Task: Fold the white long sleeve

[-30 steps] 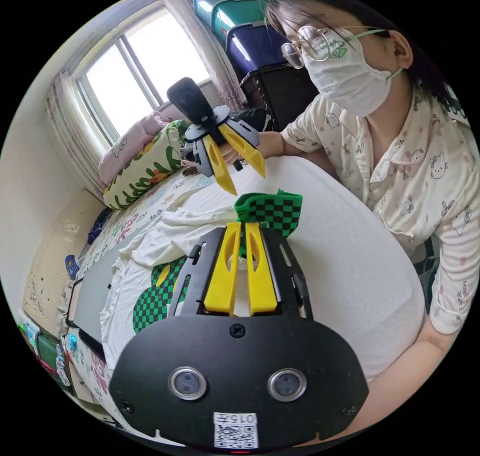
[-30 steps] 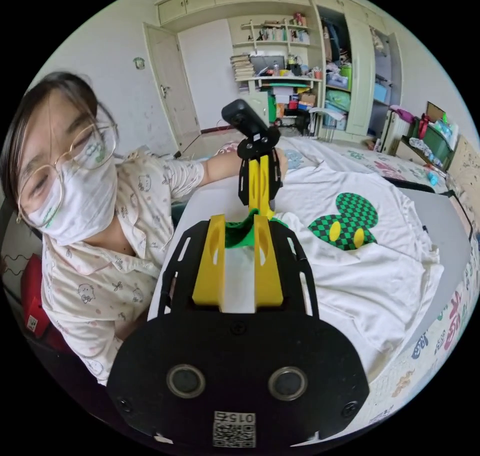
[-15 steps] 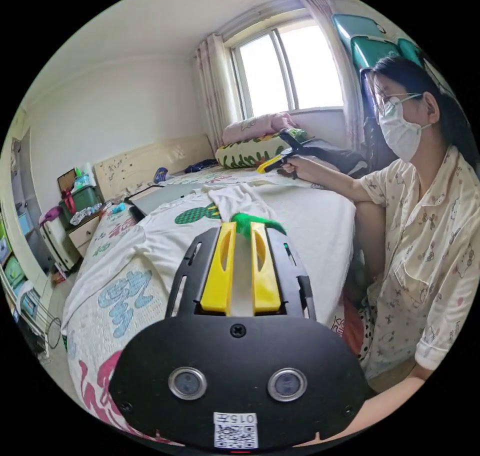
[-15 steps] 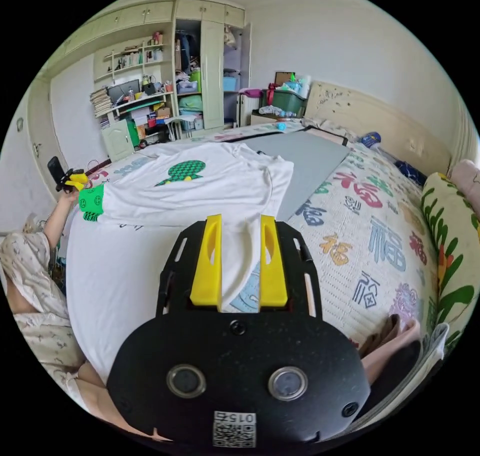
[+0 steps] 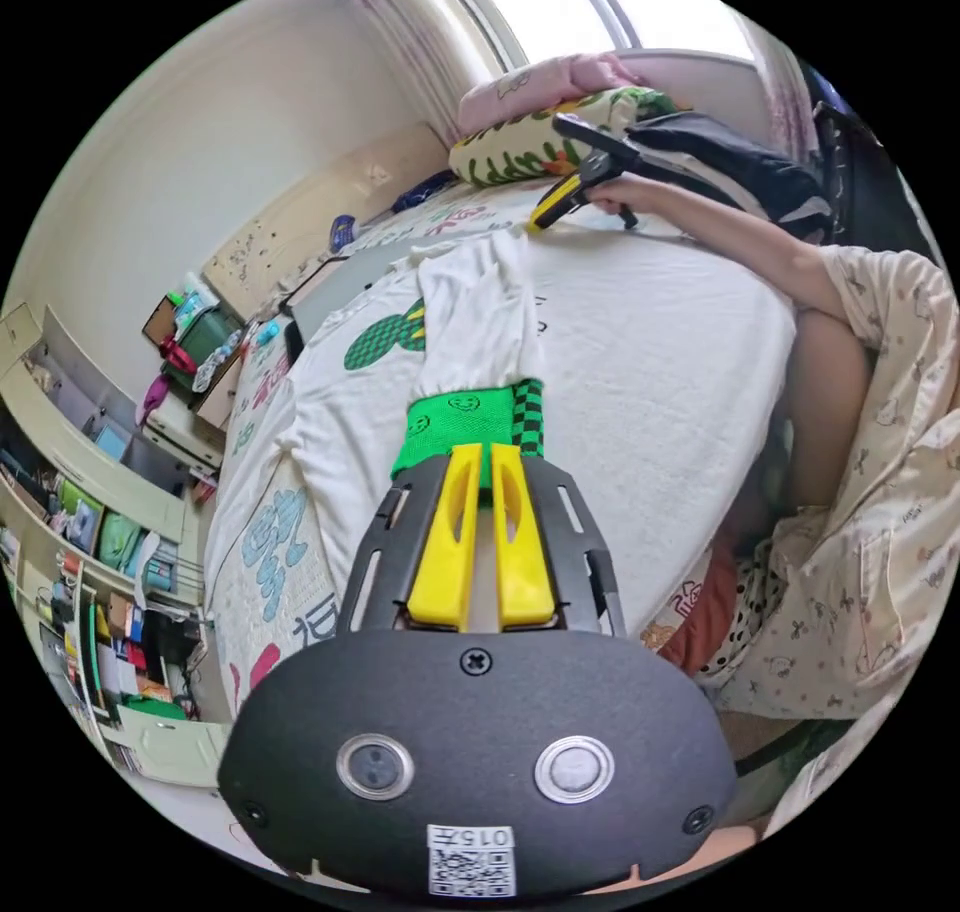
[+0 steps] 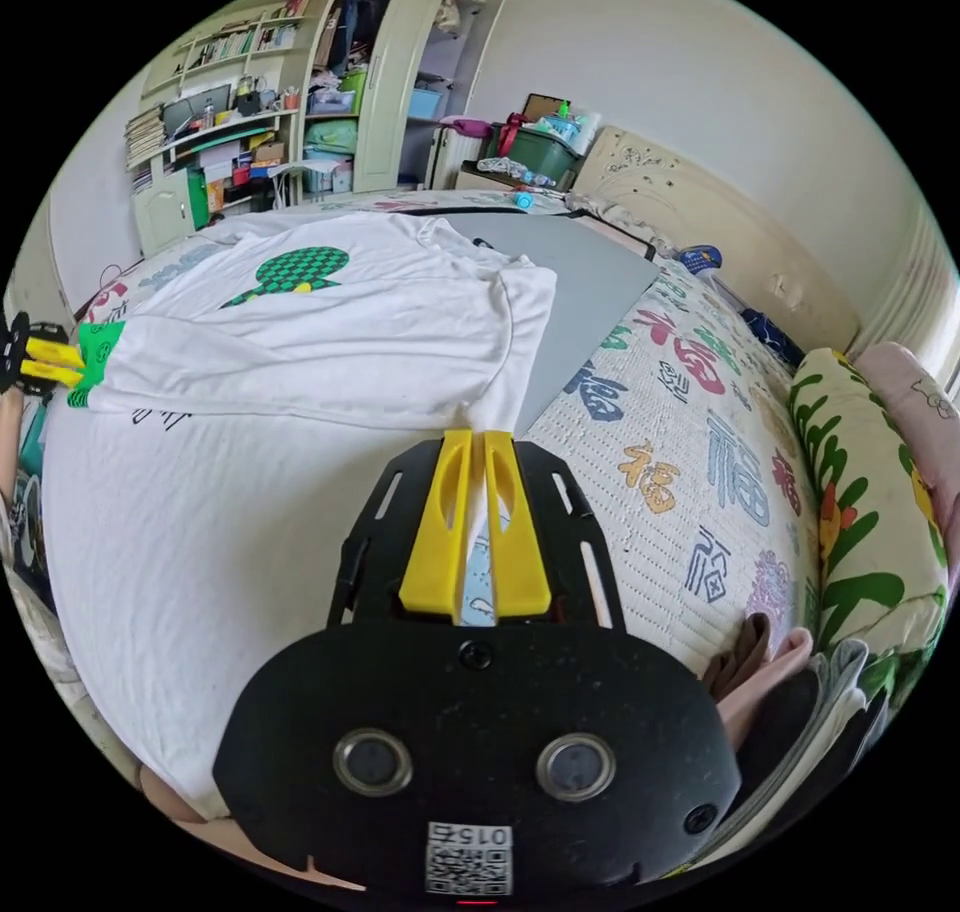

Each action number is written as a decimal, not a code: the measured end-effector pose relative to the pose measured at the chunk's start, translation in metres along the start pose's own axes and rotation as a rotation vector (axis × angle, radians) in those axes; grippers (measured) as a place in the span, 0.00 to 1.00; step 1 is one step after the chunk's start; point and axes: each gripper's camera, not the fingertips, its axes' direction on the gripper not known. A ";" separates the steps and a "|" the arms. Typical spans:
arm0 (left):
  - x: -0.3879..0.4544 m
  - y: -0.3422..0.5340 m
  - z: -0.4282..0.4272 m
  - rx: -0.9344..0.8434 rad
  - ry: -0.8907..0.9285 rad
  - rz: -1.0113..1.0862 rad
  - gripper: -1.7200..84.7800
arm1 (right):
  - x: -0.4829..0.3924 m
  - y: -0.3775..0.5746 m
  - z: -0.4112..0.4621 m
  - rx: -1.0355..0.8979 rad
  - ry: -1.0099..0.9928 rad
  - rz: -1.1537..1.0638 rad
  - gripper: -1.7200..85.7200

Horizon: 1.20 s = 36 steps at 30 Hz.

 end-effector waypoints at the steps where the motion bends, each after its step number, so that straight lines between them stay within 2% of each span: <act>1: 0.003 -0.007 0.008 -0.042 -0.042 -0.021 0.04 | 0.004 -0.002 0.001 0.009 0.004 0.028 0.03; 6: 0.024 -0.027 0.003 -0.040 0.030 0.029 0.02 | 0.029 0.000 0.003 0.012 0.052 0.140 0.01; 10: 0.050 -0.043 -0.018 0.049 0.204 0.079 0.02 | 0.041 0.001 0.016 -0.055 0.066 0.174 0.01; 14: 0.082 -0.053 -0.001 0.010 0.279 0.125 0.02 | 0.048 0.008 0.025 -0.082 0.052 0.175 0.02; 18: 0.063 -0.052 -0.015 0.107 0.234 0.027 0.03 | 0.047 0.016 0.027 -0.093 0.071 0.149 0.05; 21: 0.018 -0.043 -0.026 0.193 0.055 -0.141 0.04 | 0.049 0.025 0.020 -0.161 0.141 0.121 0.12; 22: -0.002 -0.039 -0.022 0.194 0.001 -0.207 0.05 | 0.047 0.028 0.009 -0.176 0.201 0.095 0.14; 24: -0.039 -0.034 -0.007 0.188 0.025 -0.307 0.06 | 0.034 0.035 -0.023 -0.095 0.201 0.028 0.14; 26: -0.082 -0.026 0.022 0.193 0.098 -0.430 0.07 | -0.001 0.046 -0.079 0.093 0.011 -0.139 0.14; 27: -0.088 -0.026 0.030 0.189 0.104 -0.445 0.07 | -0.013 0.048 -0.091 0.126 -0.048 -0.190 0.14; 29: -0.100 -0.031 0.068 0.124 0.088 -0.453 0.08 | -0.072 0.056 -0.123 0.182 -0.268 -0.434 0.14; 32: -0.107 -0.039 0.119 0.032 0.184 -0.452 0.10 | -0.147 0.074 -0.132 0.168 -0.445 -0.732 0.14; 36: -0.116 -0.037 0.165 -0.016 0.298 -0.501 0.11 | -0.196 0.095 -0.111 0.049 -0.460 -0.863 0.13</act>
